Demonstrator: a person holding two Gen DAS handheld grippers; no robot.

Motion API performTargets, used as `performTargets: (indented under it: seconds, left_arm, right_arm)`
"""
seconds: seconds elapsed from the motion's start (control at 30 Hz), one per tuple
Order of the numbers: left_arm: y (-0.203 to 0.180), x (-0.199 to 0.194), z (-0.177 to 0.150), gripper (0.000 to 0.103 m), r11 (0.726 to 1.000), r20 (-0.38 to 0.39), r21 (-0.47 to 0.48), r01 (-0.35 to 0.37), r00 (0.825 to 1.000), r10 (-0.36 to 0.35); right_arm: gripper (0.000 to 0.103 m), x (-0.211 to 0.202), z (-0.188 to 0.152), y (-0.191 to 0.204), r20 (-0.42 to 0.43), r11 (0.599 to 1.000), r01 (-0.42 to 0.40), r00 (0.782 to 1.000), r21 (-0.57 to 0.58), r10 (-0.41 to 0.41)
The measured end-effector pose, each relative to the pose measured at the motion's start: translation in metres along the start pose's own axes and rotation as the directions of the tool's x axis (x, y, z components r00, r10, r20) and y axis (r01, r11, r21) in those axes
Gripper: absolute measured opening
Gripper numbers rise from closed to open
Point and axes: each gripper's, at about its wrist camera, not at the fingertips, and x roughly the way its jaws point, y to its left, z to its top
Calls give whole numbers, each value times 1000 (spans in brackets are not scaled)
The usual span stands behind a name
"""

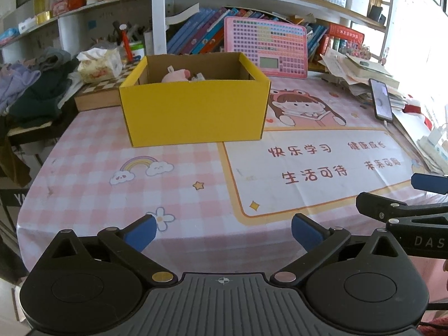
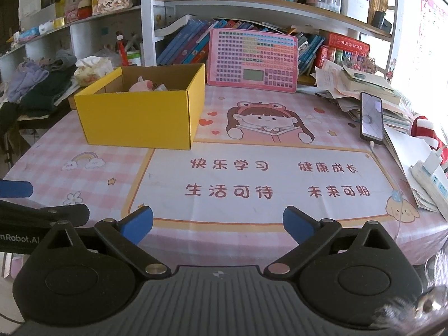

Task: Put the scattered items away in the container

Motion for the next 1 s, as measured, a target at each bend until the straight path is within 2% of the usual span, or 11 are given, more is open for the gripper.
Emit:
performTargets:
  seconds: [0.3, 1.0]
  left_arm:
    - [0, 0, -1, 103, 1000, -10, 5, -19, 1000, 19]
    - [-3, 1, -3, 103, 1000, -28, 14, -10, 1000, 11]
  right_arm:
    - [101, 2, -3, 0, -21, 1000, 13, 1000, 3, -13]
    - [101, 2, -4, 1, -42, 1000, 17, 999, -2, -17]
